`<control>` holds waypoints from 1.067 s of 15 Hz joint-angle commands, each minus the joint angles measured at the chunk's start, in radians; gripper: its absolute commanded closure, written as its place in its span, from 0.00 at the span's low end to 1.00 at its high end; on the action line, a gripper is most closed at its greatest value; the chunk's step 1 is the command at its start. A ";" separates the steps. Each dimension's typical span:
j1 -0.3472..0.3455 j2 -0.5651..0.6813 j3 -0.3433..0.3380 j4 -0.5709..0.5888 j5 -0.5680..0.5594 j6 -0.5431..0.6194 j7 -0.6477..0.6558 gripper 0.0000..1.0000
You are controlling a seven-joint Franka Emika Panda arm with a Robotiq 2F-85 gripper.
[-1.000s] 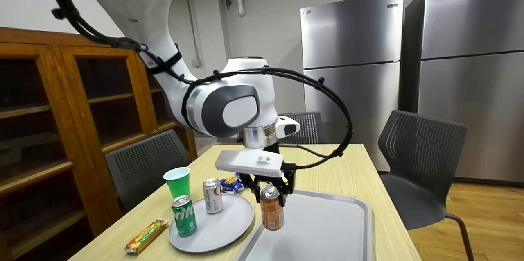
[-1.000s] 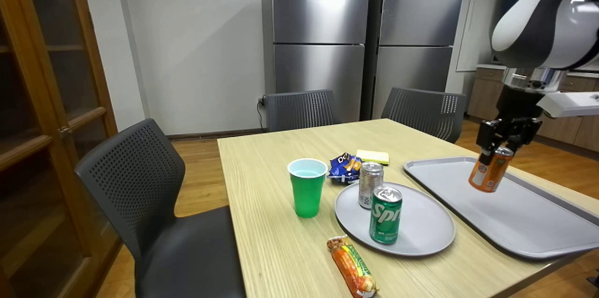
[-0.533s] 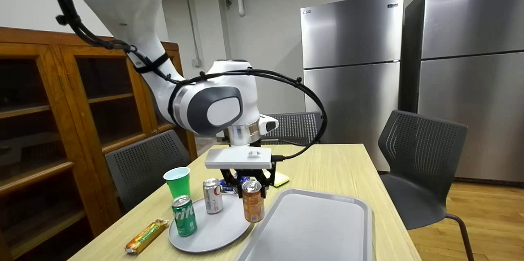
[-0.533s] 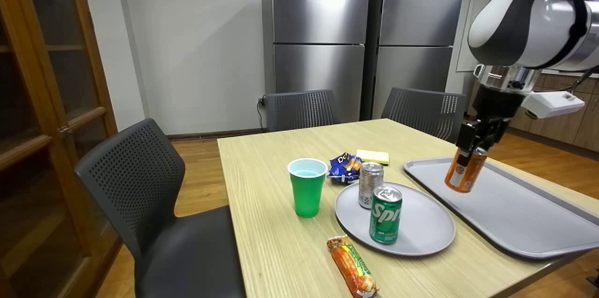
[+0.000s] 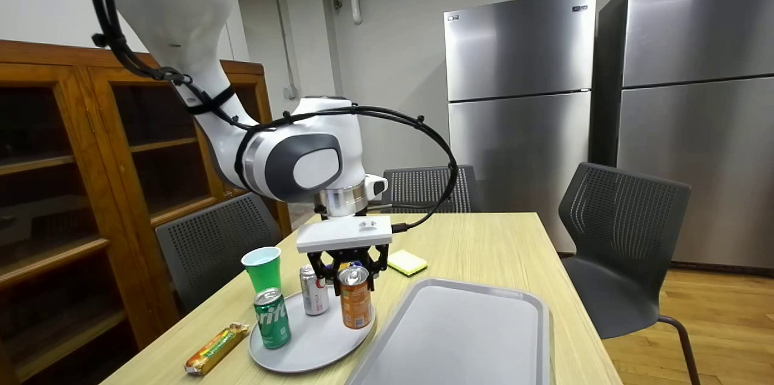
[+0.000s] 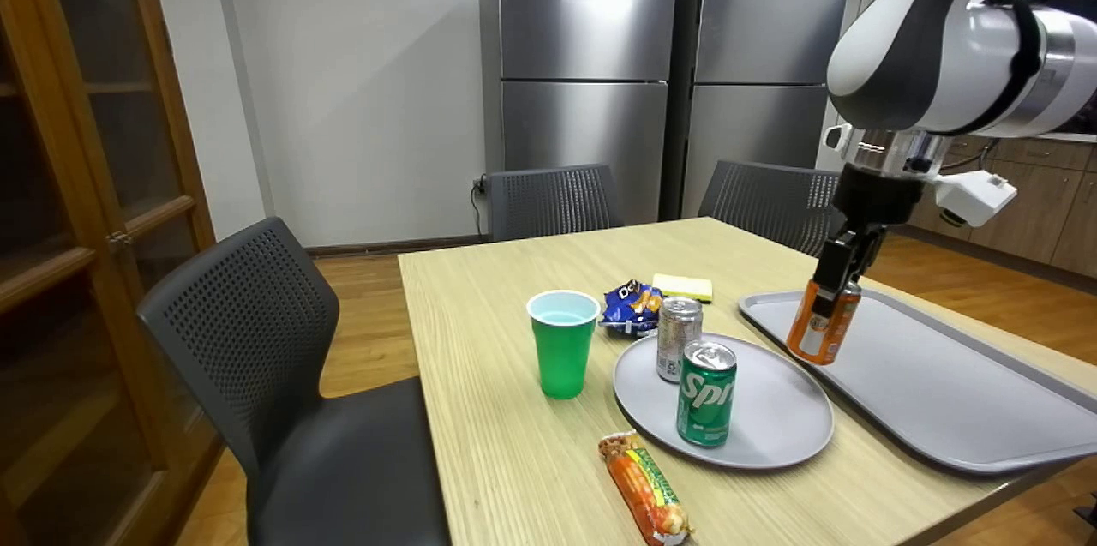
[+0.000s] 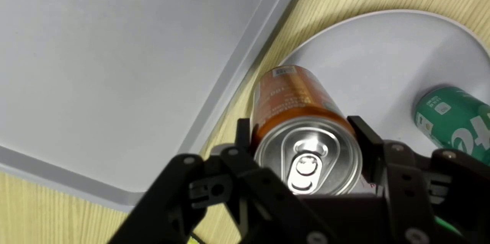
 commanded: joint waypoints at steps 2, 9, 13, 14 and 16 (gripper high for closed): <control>0.015 0.024 0.033 0.022 -0.019 -0.007 -0.058 0.61; 0.036 0.085 0.054 0.043 -0.117 0.018 -0.029 0.61; 0.043 0.123 0.053 0.063 -0.184 0.040 -0.003 0.61; 0.043 0.129 0.054 0.067 -0.195 0.041 0.001 0.61; 0.040 0.139 0.060 0.074 -0.203 0.043 0.000 0.61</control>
